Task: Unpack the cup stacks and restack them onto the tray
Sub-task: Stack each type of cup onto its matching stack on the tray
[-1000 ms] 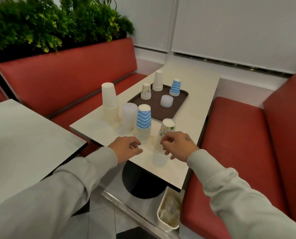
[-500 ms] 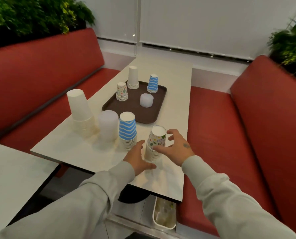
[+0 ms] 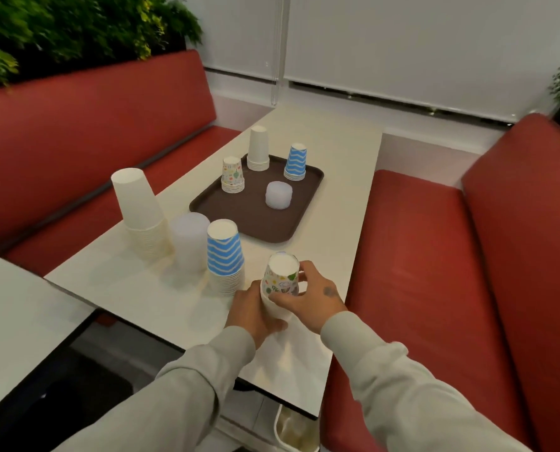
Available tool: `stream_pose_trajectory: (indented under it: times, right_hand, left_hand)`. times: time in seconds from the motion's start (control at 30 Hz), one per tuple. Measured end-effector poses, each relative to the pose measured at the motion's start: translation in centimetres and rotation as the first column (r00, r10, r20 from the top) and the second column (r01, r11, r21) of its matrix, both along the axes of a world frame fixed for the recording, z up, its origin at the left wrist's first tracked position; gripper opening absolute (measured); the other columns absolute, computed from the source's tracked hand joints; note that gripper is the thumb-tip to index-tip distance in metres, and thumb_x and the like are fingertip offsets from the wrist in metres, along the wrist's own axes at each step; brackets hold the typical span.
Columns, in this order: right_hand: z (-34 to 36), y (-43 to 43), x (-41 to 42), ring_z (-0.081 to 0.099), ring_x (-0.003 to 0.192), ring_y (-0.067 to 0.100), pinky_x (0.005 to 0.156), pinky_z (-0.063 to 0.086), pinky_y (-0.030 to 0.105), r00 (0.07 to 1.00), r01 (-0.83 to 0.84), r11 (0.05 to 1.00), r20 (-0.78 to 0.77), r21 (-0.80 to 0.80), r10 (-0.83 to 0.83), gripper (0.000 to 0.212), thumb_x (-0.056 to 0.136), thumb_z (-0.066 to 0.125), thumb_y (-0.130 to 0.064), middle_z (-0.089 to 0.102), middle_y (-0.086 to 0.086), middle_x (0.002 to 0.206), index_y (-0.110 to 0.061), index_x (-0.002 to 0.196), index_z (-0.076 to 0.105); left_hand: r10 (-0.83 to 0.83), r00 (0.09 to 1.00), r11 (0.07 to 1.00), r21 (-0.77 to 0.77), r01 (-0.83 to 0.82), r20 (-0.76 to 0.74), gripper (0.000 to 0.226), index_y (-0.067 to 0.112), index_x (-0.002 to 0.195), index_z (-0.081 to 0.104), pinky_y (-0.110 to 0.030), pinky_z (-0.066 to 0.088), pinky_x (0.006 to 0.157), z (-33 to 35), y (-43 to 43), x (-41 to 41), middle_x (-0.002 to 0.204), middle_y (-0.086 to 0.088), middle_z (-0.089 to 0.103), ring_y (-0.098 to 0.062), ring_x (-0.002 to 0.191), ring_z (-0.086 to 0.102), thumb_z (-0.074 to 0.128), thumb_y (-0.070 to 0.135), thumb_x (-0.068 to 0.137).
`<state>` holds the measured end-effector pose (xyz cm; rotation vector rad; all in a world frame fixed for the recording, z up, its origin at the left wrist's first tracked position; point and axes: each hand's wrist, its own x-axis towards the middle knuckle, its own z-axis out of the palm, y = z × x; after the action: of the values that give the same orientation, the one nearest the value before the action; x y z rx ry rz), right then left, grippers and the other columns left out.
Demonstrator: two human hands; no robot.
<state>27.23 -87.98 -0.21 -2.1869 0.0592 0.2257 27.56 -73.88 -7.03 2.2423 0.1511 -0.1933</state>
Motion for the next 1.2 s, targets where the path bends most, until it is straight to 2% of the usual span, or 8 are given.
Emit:
stream_pose_trajectory:
  times: [0.23, 0.47, 0.57, 0.7, 0.83, 0.9, 1.07, 1.2]
  right_hand:
    - [1.0, -1.4, 1.1, 0.059, 0.101, 0.02, 0.087, 0.054, 0.038, 0.996, -0.086, 0.996, 0.004, -0.007, 0.086, 0.05, 0.079, 0.078, -0.044, 0.058, -0.008, 0.117, -0.029, 0.117, 0.049]
    - [6.2, -2.1, 4.5, 0.064, 0.094, 0.017, 0.08, 0.06, 0.046, 0.985, -0.122, 0.992, 0.119, -0.017, 0.123, 0.05, 0.072, 0.08, -0.048, 0.062, -0.009, 0.105, -0.03, 0.111, 0.055]
    - [9.5, -2.5, 6.0, 0.065, 0.092, 0.013, 0.071, 0.063, 0.04, 0.979, -0.147, 0.989, 0.144, 0.003, 0.145, 0.053, 0.073, 0.081, -0.045, 0.064, -0.007, 0.11, -0.029, 0.118, 0.057]
    - [13.7, -2.2, 8.0, 0.069, 0.089, 0.015, 0.069, 0.064, 0.041, 0.959, -0.172, 0.985, 0.227, -0.018, 0.171, 0.049, 0.07, 0.08, -0.05, 0.069, -0.005, 0.105, -0.029, 0.11, 0.061]
    - [17.8, -0.5, 9.4, 0.069, 0.087, 0.017, 0.06, 0.064, 0.035, 0.938, -0.21, 0.976, 0.269, -0.058, 0.218, 0.044, 0.075, 0.08, -0.048, 0.067, -0.005, 0.099, -0.026, 0.108, 0.061]
    - [18.9, 0.4, 9.9, 0.068, 0.088, 0.016, 0.062, 0.064, 0.036, 0.934, -0.222, 0.974, 0.277, -0.042, 0.225, 0.045, 0.075, 0.08, -0.046, 0.067, -0.005, 0.102, -0.025, 0.109, 0.061]
    - [20.2, 4.6, 12.8, 0.069, 0.092, 0.018, 0.069, 0.064, 0.038, 0.923, -0.251, 0.967, 0.292, -0.04, 0.252, 0.049, 0.077, 0.079, -0.047, 0.067, -0.004, 0.106, -0.025, 0.115, 0.058]
    - [20.7, 8.3, 16.0, 0.066, 0.097, 0.014, 0.073, 0.061, 0.033, 0.921, -0.225, 0.974, 0.329, 0.009, 0.209, 0.054, 0.076, 0.081, -0.046, 0.066, -0.005, 0.109, -0.026, 0.119, 0.054]
  left_hand:
    - [0.091, 0.996, 0.991, -0.097, -0.089, 0.021, 0.066, 0.027, 0.116, 0.055, -0.035, 0.057, 0.085, 0.9, -1.2, -0.4, 0.106, 0.007, 0.066, -0.018, 0.098, 0.065, 0.084, 0.022, 0.057]
    - [0.109, 0.985, 0.984, -0.158, -0.087, 0.137, 0.079, 0.032, 0.115, 0.045, -0.044, 0.057, 0.085, 5.4, -2.1, 2.3, 0.108, 0.004, 0.062, -0.019, 0.097, 0.064, 0.084, 0.03, 0.046]
    - [0.113, 0.984, 0.968, -0.24, -0.077, 0.139, 0.082, 0.03, 0.12, 0.043, -0.039, 0.057, 0.084, 8.4, -2.2, 3.4, 0.107, 0.007, 0.065, -0.015, 0.097, 0.065, 0.091, 0.037, 0.053]
    - [0.119, 0.976, 0.93, -0.365, -0.046, 0.18, 0.073, 0.04, 0.121, 0.045, -0.028, 0.052, 0.064, 13.2, -1.7, 4.9, 0.108, 0.009, 0.069, -0.013, 0.092, 0.066, 0.088, 0.05, 0.063]
    - [0.165, 0.964, 0.915, -0.398, -0.07, 0.21, 0.07, 0.042, 0.111, 0.052, -0.042, 0.059, 0.088, 17.6, -0.2, 6.2, 0.111, 0.009, 0.071, -0.014, 0.101, 0.069, 0.082, 0.065, 0.051]
    - [0.155, 0.961, 0.928, -0.368, -0.062, 0.227, 0.068, 0.037, 0.109, 0.053, -0.042, 0.058, 0.088, 19.1, 0.8, 6.6, 0.11, 0.008, 0.071, -0.014, 0.1, 0.069, 0.08, 0.063, 0.052]
    - [0.146, 0.956, 0.955, -0.288, -0.07, 0.253, 0.085, 0.031, 0.119, 0.053, -0.043, 0.055, 0.091, 21.4, 5.7, 9.8, 0.112, 0.009, 0.07, -0.014, 0.104, 0.067, 0.08, 0.064, 0.045]
    - [0.1, 0.966, 0.968, -0.247, -0.039, 0.238, 0.068, 0.036, 0.112, 0.053, -0.044, 0.057, 0.089, 22.4, 9.8, 13.5, 0.11, 0.01, 0.069, -0.016, 0.102, 0.066, 0.084, 0.057, 0.055]
